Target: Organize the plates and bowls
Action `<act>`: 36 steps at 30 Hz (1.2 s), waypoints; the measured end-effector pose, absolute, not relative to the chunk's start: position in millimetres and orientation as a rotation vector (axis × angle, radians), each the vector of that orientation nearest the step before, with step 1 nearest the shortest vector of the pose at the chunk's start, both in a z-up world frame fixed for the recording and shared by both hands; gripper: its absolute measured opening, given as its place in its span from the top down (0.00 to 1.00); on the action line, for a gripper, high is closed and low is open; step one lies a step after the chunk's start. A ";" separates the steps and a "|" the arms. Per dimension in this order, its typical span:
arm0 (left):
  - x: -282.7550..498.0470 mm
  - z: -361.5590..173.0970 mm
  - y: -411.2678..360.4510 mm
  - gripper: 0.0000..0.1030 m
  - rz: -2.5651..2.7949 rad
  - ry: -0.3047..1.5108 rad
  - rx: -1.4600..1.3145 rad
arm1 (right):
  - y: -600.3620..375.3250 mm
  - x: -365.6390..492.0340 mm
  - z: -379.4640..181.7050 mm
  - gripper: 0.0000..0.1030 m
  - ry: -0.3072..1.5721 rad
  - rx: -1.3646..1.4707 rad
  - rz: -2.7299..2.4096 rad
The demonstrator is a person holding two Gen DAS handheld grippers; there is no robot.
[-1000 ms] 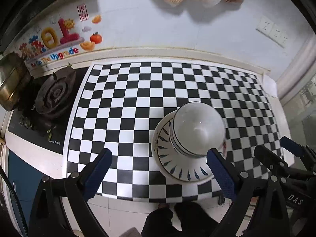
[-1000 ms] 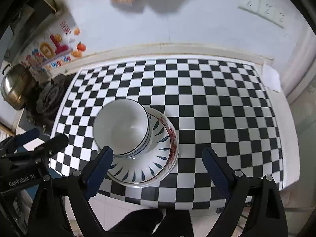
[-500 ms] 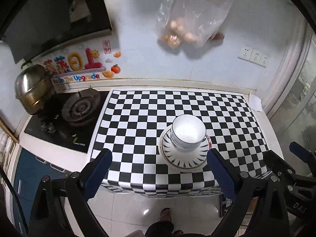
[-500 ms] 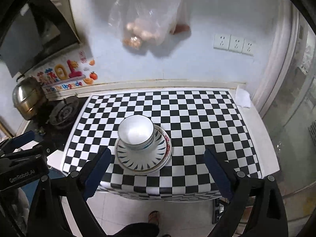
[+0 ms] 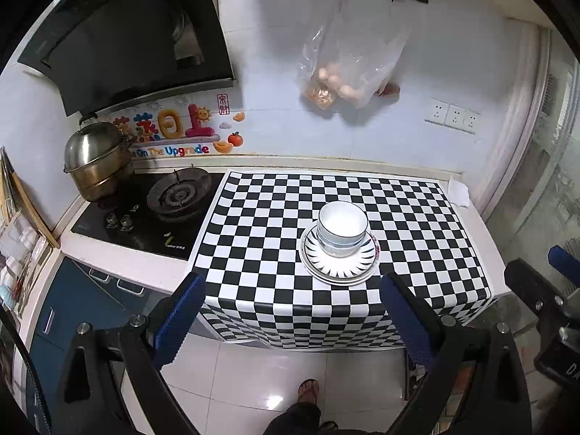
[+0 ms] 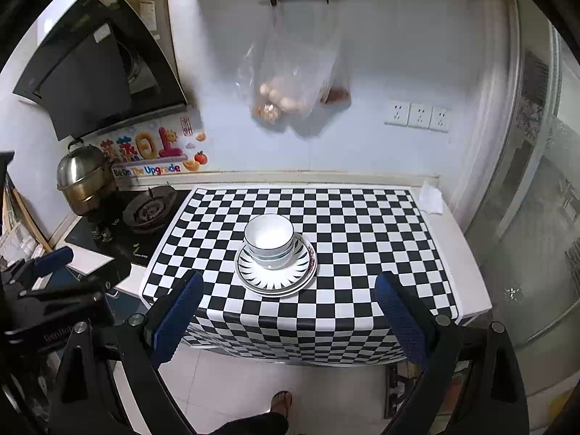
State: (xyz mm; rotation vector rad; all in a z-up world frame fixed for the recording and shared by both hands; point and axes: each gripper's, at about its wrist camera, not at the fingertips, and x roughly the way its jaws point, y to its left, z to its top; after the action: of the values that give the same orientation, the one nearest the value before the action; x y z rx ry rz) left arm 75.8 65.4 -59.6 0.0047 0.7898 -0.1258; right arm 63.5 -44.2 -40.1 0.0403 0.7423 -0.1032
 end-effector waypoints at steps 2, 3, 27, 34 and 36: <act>65.6 -55.3 65.2 0.05 -0.123 0.773 0.008 | -43.8 50.3 -33.4 0.05 0.728 0.040 -0.103; 60.8 -52.5 64.7 0.05 -0.121 0.764 0.010 | -43.5 45.4 -30.9 0.05 0.723 0.041 -0.102; 27.0 -39.4 56.5 0.05 -0.106 0.706 0.028 | -64.2 12.7 -24.3 0.05 0.715 0.041 -0.130; 28.5 -34.4 58.6 0.05 -0.101 0.698 0.029 | -65.2 14.3 -21.5 0.05 0.700 0.044 -0.141; 27.9 -33.4 58.7 0.05 -0.103 0.694 0.028 | -65.9 14.8 -21.0 0.05 0.700 0.043 -0.140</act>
State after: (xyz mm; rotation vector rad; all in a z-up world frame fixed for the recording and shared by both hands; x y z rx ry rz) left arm 27.9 58.7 -33.4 0.0283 0.6941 -0.1029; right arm 14.8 -65.9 -21.0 0.0426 0.6995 -0.1401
